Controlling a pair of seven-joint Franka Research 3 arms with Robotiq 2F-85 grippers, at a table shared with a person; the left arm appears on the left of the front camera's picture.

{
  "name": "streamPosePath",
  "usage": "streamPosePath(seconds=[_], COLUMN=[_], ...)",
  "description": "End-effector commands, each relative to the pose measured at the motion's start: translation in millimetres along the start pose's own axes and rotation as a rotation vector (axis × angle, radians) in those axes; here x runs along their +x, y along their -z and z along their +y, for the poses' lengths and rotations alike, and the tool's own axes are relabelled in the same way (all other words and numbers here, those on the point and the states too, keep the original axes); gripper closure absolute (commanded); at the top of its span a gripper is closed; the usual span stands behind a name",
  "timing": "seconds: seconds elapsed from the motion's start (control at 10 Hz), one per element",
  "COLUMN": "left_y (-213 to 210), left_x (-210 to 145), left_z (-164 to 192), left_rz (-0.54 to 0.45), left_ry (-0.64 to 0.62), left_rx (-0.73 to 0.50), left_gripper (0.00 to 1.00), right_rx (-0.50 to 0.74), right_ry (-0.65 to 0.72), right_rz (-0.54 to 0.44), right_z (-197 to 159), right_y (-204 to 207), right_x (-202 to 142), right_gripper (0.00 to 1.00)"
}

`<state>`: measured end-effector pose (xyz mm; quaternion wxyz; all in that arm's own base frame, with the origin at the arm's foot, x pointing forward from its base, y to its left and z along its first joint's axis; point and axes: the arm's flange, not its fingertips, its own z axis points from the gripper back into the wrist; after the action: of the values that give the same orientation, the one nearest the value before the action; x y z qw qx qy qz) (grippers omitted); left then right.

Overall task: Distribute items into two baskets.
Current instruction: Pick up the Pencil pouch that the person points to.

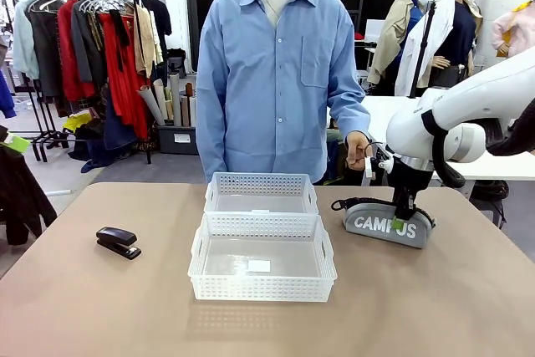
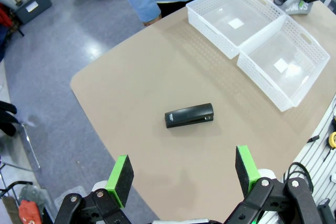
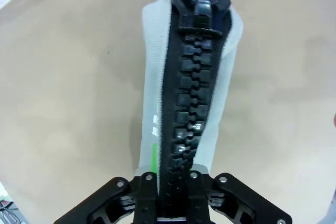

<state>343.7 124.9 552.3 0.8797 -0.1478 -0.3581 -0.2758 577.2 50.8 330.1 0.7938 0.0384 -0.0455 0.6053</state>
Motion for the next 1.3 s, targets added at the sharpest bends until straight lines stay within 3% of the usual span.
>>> streamPosePath(seconds=[0.0,0.5,0.9,1.2], left_y=[-1,-1,-1,-1], left_x=[0,0,0,0], left_z=[1,1,1,1], left_rz=[-0.012,-0.012,-0.012,-0.012], left_ry=[0.012,0.012,0.012,0.012], left_rx=[-0.015,-0.015,-0.015,-0.015], left_gripper=[0.00,0.00,0.00,0.00], right_rx=[-0.017,0.004,0.029,0.051], right_ry=[0.028,0.047,0.114,0.143], right_rz=[0.020,0.008,-0.016,-0.051], right_z=[-1,1,24,53], right_y=[-3,-13,-86,-162], right_x=[0,-3,11,23], right_gripper=[1.00,1.00,1.00,1.00])
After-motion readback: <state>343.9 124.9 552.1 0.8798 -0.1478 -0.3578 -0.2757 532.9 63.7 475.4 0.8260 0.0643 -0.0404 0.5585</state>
